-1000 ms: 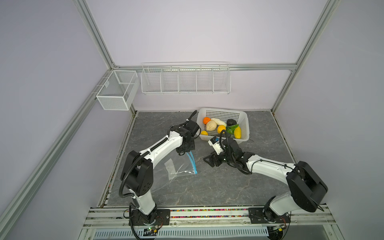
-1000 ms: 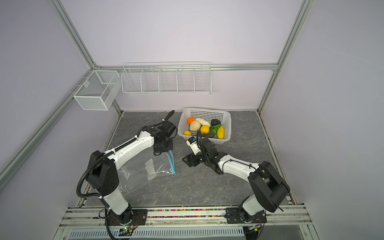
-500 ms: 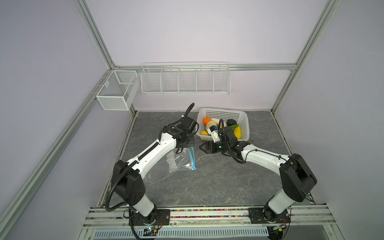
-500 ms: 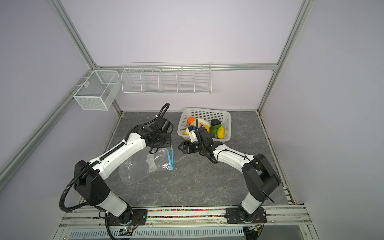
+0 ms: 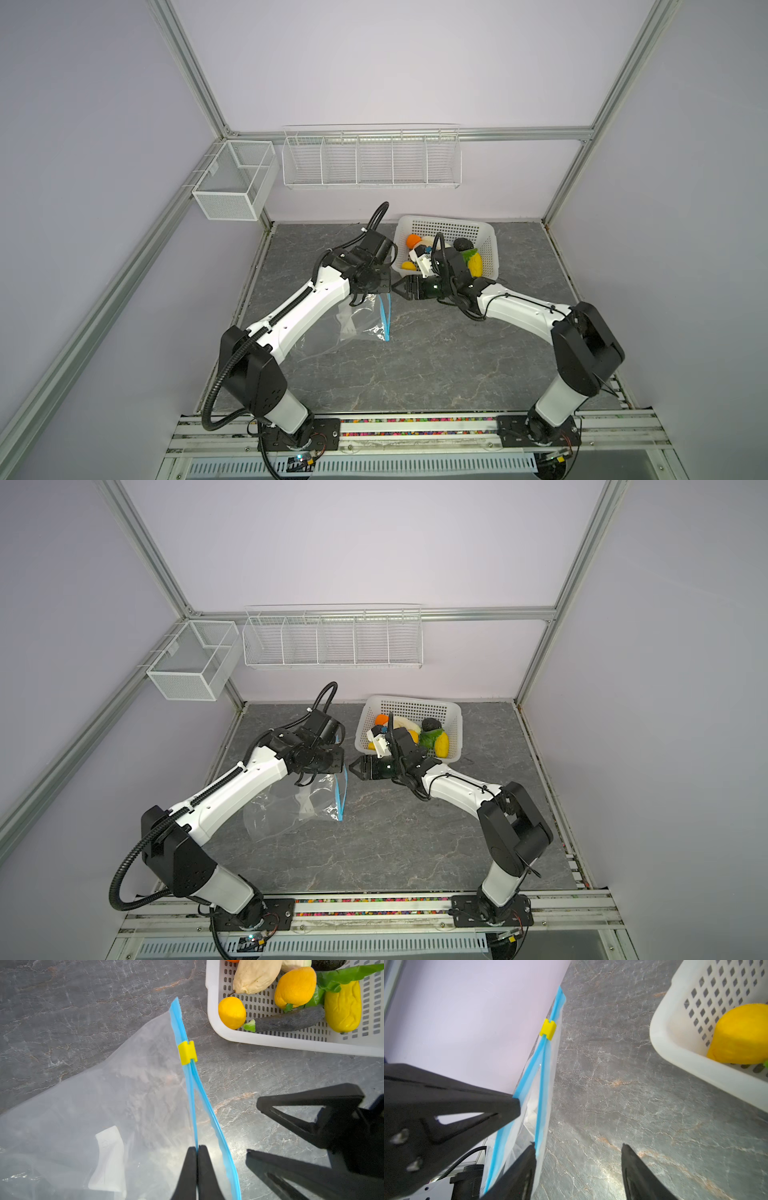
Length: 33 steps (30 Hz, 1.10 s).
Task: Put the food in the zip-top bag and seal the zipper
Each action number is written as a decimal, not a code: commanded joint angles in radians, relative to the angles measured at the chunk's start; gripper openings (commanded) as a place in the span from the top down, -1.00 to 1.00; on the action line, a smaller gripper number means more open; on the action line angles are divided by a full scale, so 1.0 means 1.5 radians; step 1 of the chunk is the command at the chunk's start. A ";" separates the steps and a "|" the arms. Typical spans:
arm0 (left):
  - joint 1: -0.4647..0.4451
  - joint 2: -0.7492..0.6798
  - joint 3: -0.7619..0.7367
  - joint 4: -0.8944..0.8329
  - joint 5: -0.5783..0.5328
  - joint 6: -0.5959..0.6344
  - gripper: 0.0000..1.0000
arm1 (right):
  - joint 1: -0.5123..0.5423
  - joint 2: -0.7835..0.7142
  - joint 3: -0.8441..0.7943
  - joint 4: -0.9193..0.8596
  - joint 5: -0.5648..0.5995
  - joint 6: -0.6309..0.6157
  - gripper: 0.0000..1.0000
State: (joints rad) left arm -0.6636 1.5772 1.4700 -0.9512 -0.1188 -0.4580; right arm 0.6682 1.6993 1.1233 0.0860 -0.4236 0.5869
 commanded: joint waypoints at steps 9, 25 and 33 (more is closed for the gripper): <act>-0.008 -0.017 0.009 -0.005 0.018 -0.003 1.00 | 0.001 0.057 0.037 0.022 -0.019 0.006 -0.29; -0.009 -0.013 0.015 0.009 0.022 -0.001 1.00 | -0.021 -0.012 -0.021 0.035 -0.037 0.035 -0.31; -0.009 -0.005 0.021 0.018 0.026 -0.002 1.00 | -0.008 0.029 -0.001 0.060 -0.061 0.057 -0.31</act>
State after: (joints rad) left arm -0.6693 1.5761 1.4765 -0.9241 -0.0849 -0.4610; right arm 0.6472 1.7096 1.1107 0.1478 -0.4915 0.6464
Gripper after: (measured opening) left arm 0.047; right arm 0.655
